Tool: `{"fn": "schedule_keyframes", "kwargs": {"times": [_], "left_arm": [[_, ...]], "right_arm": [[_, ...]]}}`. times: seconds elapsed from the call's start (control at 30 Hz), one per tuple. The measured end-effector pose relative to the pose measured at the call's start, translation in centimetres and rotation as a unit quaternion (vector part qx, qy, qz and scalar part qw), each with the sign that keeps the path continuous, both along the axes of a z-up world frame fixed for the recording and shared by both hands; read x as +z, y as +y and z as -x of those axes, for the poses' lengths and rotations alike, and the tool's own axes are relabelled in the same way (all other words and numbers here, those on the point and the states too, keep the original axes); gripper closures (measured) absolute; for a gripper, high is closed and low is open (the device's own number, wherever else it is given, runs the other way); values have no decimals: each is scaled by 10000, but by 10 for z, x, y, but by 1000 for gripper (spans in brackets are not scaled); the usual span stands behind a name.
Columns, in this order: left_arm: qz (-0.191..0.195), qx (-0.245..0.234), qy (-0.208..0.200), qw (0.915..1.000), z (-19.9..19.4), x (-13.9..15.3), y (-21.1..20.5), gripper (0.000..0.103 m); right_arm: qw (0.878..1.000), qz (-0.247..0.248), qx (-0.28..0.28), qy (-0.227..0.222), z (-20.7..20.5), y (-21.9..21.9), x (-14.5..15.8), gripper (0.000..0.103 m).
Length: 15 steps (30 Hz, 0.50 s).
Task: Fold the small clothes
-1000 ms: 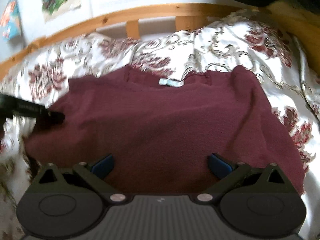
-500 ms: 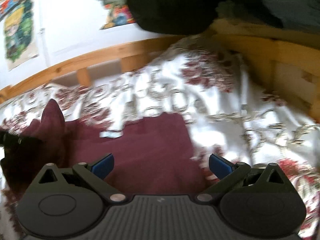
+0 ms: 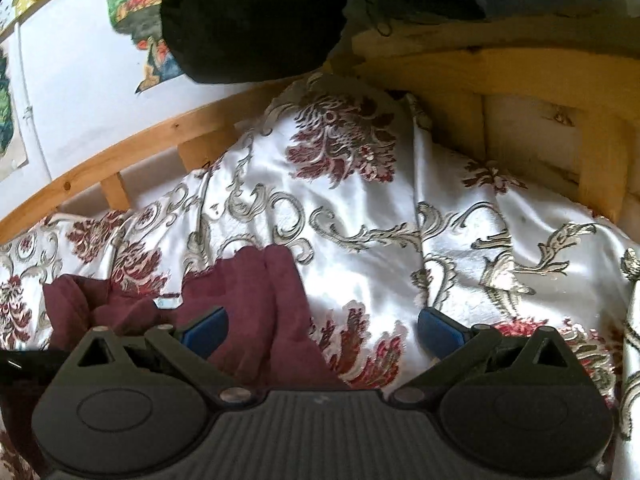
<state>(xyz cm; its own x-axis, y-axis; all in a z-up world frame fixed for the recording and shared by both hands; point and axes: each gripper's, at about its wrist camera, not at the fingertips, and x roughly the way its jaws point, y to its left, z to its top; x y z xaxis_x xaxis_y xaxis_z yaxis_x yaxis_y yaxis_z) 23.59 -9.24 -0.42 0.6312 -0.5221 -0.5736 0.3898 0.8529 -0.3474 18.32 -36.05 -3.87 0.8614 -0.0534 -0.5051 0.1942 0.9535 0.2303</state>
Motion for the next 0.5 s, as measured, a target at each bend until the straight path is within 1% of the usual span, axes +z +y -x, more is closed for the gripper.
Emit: {"fn": "schedule_keyframes", "kwargs": {"times": [0.03, 0.07, 0.2, 0.3, 0.33, 0.37, 0.4, 0.47, 0.5], "left_arm": [[87, -40, -94, 9999, 6, 3, 3, 23], [163, -93, -163, 9997, 11, 6, 5, 19], [419, -268, -400, 9980, 31, 16, 16, 16], [396, -114, -696, 9967, 49, 23, 29, 11], [351, 7, -835, 9959, 56, 25, 35, 7], [294, 160, -963, 9948, 63, 26, 42, 3], [240, 312, -1071, 9935, 69, 27, 48, 2], [153, 573, -1225, 9907, 80, 23, 62, 1], [125, 665, -1219, 9902, 82, 20, 67, 1]], "right_arm": [[10000, 4, 36, 21, 0, 2, 0, 0], [10000, -1, 66, 38, -1, 3, -1, 0], [9999, 13, 133, 78, 0, 10, -2, 0], [9998, 26, 159, 91, 0, 13, -3, 0], [9998, -3, 187, 64, 0, 14, -3, 0], [9996, -68, 261, 3, 1, 15, -3, 0], [9992, -159, 361, -88, 2, 16, -3, 0], [9950, -504, 724, -471, 6, 19, -1, 0], [9900, -748, 964, -708, 8, 20, 0, 0]]}}
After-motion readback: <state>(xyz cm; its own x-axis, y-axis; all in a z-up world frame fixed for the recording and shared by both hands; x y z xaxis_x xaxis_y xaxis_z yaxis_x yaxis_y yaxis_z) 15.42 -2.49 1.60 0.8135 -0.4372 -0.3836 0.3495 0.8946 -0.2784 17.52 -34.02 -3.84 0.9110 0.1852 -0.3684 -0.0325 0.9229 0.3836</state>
